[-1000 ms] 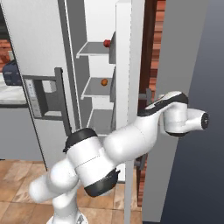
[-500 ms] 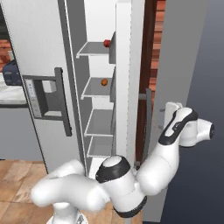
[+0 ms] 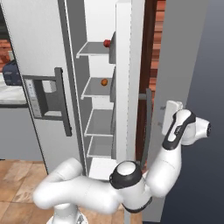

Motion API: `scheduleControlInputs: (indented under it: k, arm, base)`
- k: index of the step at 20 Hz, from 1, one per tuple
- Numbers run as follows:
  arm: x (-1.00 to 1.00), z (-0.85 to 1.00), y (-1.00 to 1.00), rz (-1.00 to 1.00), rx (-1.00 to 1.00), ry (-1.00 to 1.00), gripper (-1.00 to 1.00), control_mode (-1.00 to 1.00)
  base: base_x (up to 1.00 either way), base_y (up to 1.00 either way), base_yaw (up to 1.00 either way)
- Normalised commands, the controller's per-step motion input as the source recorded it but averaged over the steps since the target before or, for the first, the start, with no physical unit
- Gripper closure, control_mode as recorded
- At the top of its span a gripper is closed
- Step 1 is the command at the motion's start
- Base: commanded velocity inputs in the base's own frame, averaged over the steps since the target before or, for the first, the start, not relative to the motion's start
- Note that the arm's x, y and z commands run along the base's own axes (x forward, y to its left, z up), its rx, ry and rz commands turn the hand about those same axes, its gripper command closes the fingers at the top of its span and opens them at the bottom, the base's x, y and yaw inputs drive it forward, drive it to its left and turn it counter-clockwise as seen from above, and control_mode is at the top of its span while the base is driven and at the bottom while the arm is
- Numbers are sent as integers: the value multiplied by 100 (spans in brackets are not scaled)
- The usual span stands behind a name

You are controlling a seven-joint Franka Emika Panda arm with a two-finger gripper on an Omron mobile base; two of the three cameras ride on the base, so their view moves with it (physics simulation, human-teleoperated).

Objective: Place the bell pepper in the correct fridge rack based on whether it is a fruit or vegetable. Finally, close the fridge door.

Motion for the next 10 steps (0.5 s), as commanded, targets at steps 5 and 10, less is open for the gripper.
scheduleControlInputs:
  k: [5,10]
  arm:
    - [42,-11,5,0,0,14,-100,-100]
    - [30,-4,15,1,1,23,-100,-100]
  base:
    - [0,0,0]
    - [0,0,0]
